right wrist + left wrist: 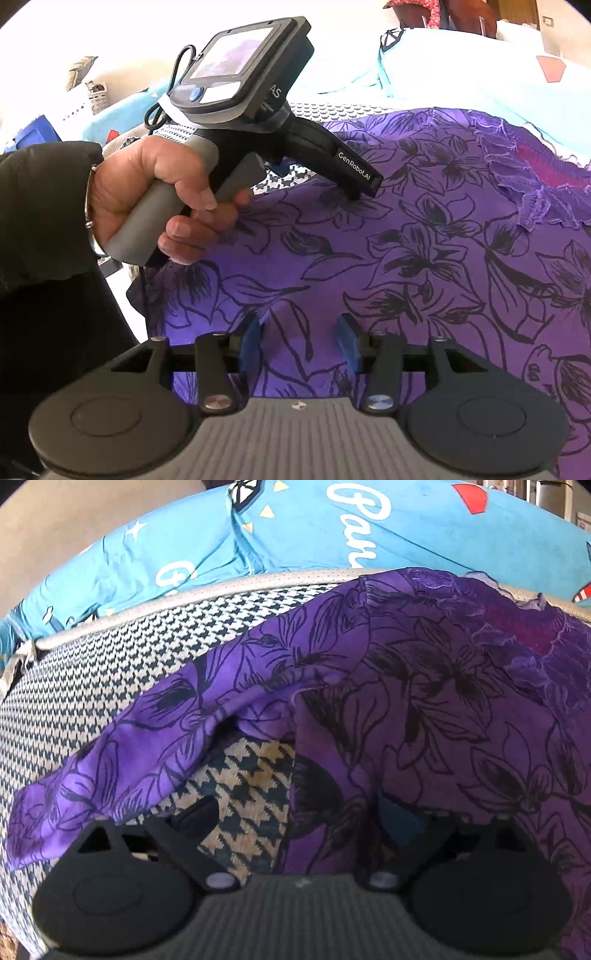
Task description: Fold clothes
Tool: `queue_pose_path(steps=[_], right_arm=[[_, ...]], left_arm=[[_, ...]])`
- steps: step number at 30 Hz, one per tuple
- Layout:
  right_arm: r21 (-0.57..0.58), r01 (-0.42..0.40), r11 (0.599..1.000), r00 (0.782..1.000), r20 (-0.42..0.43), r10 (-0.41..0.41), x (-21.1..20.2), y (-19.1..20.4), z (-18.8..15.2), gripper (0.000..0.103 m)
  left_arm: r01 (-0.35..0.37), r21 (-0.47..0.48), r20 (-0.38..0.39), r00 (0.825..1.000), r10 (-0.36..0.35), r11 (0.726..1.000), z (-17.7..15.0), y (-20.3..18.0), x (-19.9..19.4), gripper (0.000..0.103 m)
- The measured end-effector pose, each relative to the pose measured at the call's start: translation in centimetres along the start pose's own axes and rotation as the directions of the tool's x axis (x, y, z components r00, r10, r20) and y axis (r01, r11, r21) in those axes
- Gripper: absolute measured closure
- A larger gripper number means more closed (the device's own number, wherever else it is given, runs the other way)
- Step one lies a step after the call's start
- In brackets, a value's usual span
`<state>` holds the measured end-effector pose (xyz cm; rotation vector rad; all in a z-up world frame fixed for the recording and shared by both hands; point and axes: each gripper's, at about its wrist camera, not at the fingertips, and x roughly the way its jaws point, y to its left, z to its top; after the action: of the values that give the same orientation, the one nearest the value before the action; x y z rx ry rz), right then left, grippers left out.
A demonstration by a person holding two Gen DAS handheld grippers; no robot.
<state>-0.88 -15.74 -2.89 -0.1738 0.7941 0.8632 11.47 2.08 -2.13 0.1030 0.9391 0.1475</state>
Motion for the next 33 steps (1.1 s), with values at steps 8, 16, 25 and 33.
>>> queue_pose_path(steps=[8,16,25,33], right_arm=[[-0.027,-0.005,1.000,1.000,0.001,0.005,0.2,0.4,-0.2,0.049],[-0.042,-0.001,0.999,1.000,0.004,0.001,0.3,0.7,-0.4,0.046],[-0.048,-0.002,0.999,1.000,0.004,0.003,0.4,0.8,-0.4,0.042],[-0.043,-0.005,0.999,1.000,0.005,0.005,0.3,0.8,-0.5,0.042]], left_arm=[[0.035,-0.061,0.092,0.995,-0.029,0.998,1.7,1.6,-2.3,0.006],[-0.019,-0.280,0.053,0.998,0.036,0.960,3.3,7.2,-0.9,0.005],[-0.119,-0.444,-0.074,0.993,0.096,0.888,2.8,12.0,3.0,0.005],[-0.207,-0.462,-0.134,0.978,0.163,0.863,2.3,13.8,5.1,0.001]])
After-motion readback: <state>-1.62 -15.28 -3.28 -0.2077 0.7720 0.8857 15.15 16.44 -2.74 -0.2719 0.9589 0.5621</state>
